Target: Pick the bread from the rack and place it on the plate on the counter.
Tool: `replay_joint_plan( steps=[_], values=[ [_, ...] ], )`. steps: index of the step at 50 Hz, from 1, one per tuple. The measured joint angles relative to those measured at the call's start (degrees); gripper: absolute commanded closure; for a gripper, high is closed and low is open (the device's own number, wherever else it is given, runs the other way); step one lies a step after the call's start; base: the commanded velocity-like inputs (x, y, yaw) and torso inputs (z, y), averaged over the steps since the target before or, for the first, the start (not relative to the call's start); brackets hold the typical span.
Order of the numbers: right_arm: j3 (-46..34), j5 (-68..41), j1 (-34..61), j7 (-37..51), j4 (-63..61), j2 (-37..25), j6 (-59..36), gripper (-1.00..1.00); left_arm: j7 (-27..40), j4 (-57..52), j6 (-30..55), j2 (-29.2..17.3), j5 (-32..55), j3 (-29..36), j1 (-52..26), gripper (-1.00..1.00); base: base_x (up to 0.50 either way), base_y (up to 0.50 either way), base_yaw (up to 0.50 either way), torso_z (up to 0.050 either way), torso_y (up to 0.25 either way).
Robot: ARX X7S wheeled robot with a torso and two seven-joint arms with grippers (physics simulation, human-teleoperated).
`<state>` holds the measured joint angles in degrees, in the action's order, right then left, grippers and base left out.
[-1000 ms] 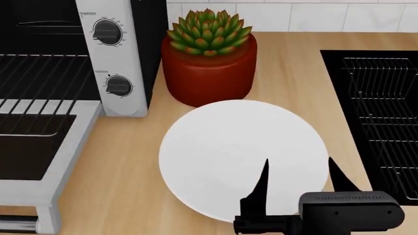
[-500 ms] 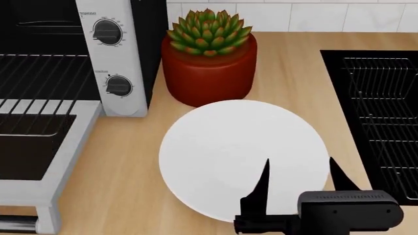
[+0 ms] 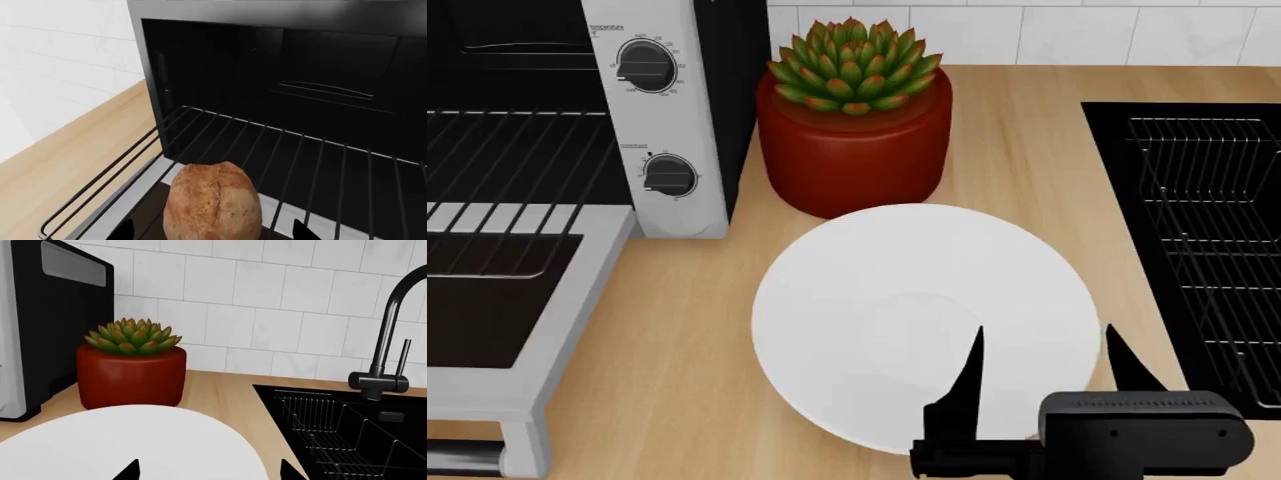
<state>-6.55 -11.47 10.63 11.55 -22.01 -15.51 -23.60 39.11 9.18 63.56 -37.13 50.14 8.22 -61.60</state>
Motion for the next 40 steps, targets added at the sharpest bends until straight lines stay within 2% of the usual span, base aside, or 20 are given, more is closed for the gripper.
replay_joint_plan(
  steps=[34,35,40],
  values=[
    [-0.6,0.1,0.6,1.3,1.9,-0.3,0.4,-1.00,-9.2,20.8,-12.4,4.1,-10.2,8.4,-5.7,-1.00,0.00,0.00,0.00,0.000,0.000],
    [-0.7,0.0,0.6,1.3,2.0,-0.3,0.5,-1.00,-9.2,20.9,-12.5,4.2,-10.3,8.5,-5.7,1.00,0.00,0.00,0.00,0.000,0.000],
    [-0.8,0.0,0.7,1.4,2.3,-0.4,0.6,-1.00,-8.9,20.0,-12.0,4.0,-10.5,8.5,-5.3,1.00,0.00,0.00,0.00,0.000,0.000]
  ],
)
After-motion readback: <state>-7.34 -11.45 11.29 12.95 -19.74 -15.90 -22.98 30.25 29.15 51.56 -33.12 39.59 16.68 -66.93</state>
